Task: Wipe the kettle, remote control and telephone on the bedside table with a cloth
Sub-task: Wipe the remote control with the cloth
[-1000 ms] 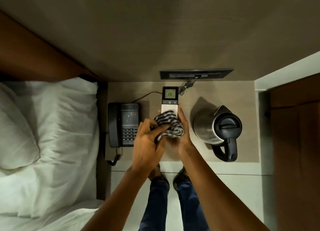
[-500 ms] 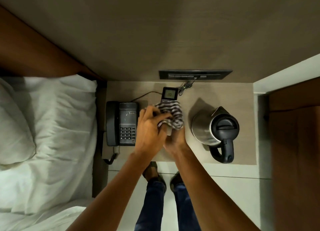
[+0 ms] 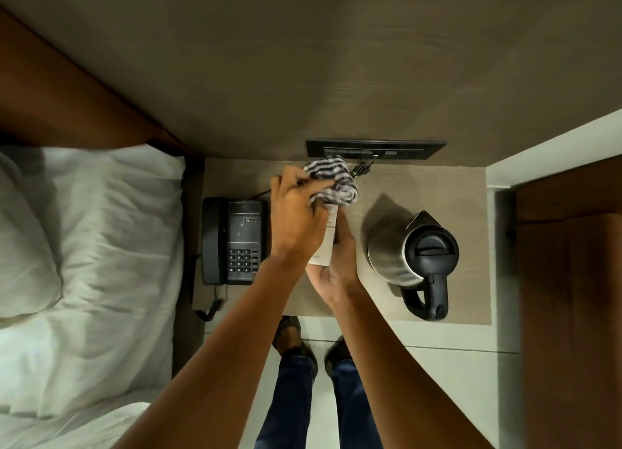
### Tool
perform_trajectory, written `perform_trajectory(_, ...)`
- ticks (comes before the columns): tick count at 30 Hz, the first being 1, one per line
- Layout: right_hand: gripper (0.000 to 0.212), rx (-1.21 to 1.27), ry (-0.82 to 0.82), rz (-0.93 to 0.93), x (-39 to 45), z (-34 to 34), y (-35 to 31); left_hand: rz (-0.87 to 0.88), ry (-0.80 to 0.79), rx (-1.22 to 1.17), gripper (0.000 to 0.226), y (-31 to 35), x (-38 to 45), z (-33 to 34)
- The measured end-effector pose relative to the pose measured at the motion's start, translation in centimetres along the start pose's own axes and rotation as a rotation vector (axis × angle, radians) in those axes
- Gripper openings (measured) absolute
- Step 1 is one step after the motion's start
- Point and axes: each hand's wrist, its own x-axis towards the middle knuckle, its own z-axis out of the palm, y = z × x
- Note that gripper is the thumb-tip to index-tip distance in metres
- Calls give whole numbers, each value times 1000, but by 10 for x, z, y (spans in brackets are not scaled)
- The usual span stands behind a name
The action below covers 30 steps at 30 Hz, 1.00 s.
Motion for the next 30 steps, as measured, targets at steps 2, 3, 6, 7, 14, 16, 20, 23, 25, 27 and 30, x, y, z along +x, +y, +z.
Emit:
perform_trajectory(2,41,-25,27,14,2,-4,-4,-3,-58,-25,32,-11,-13,1)
perform_trajectory(3,43,-48,46,27,2,-7,-7,-34,-69,-61,31,-16,-22,0)
perform_trajectory(6,63,-123,54,63,3,-10,-17,-127,-110,-127,33,-29,-50,-4)
perform_trajectory(7,68,-140,57,85,4,-11,-20,-133,-133,-122,34,-33,-58,-5)
perform_trajectory(14,60,-387,142,95,14,-23,-27,-98,-226,51,29,-59,-89,-11)
perform_trajectory(16,63,-517,205,105,17,-33,-23,-133,-221,52,25,-65,-91,-10)
perform_trajectory(20,55,-685,386,142,24,-50,-10,-200,-201,55,22,-77,-89,-6)
perform_trajectory(23,45,-696,394,62,31,-61,0,-204,-188,26,21,-86,-88,-5)
perform_trajectory(25,40,-719,372,-17,35,-67,6,-215,-175,11,23,-91,-88,-5)
perform_trajectory(27,37,-803,376,-59,40,-70,12,-236,-172,3,24,-96,-88,-6)
perform_trajectory(30,34,-895,425,-112,45,-75,18,-237,-175,6,22,-102,-89,-7)
